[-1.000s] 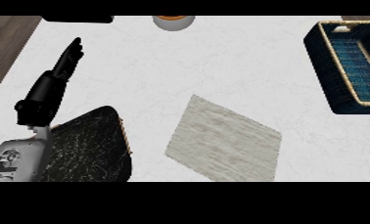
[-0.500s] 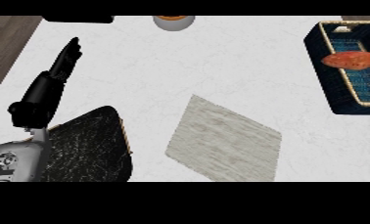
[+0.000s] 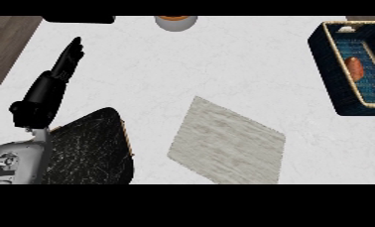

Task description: Pick the sweet potato from the placemat and place it in the basket

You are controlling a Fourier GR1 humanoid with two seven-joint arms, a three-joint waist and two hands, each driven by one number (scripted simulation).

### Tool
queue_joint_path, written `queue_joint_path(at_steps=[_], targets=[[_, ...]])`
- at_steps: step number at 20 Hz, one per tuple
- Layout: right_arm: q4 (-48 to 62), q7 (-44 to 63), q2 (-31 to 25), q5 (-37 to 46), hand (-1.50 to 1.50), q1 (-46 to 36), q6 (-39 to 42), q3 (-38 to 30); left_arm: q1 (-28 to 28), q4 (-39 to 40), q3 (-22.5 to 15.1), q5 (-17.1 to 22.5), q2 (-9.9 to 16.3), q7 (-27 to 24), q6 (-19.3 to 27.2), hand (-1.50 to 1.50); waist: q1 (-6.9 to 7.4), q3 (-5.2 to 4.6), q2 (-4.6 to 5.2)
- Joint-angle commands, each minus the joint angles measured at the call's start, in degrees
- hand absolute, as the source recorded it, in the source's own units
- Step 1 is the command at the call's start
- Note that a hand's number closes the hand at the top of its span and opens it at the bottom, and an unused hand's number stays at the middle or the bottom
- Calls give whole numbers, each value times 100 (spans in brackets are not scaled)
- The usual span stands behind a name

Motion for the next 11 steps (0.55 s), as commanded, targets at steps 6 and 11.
queue_joint_path(at_steps=[6, 11], targets=[[555, 424, -828, -789, -150, 173, -1350, -1137, 53, -272, -30, 12, -2, 173, -39, 0, 30, 14, 20], [771, -40, -1341, -1121, -150, 804, -1616, -1562, -23, -61, -10, -36, -83, 96, 53, 0, -56, 23, 32]])
